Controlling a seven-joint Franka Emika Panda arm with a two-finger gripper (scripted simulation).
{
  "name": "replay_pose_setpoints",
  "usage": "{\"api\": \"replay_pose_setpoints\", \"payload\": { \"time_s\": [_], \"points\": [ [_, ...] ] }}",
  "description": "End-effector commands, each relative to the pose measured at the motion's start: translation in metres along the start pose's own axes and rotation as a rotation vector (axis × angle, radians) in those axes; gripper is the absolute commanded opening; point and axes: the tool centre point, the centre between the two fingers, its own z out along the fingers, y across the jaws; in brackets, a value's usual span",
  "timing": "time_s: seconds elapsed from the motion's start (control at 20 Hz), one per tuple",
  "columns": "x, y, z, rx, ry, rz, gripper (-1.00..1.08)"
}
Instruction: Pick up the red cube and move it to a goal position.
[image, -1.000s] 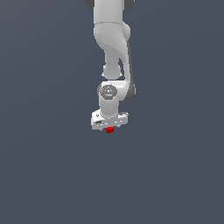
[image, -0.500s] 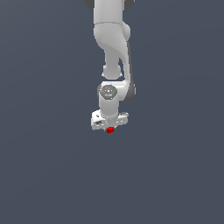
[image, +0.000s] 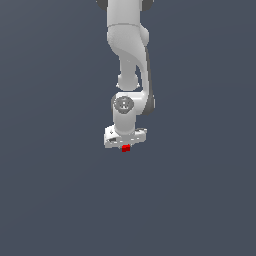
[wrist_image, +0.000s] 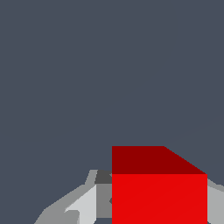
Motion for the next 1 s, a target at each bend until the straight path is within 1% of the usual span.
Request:
{"api": "replay_pose_setpoints", "payload": {
  "time_s": [0.0,0.2,0.4,0.95],
  "points": [
    [0.002,0.000,-0.007,0.000,0.001,0.000,-1.00],
    [0.008,-0.001,-0.025,0.000,0.001,0.000,-1.00],
    [0.017,-0.002,-0.052,0.000,0.001,0.000,-1.00],
    [0.051,-0.006,-0.159,0.000,0.002,-0.001,-1.00]
  ]
}}
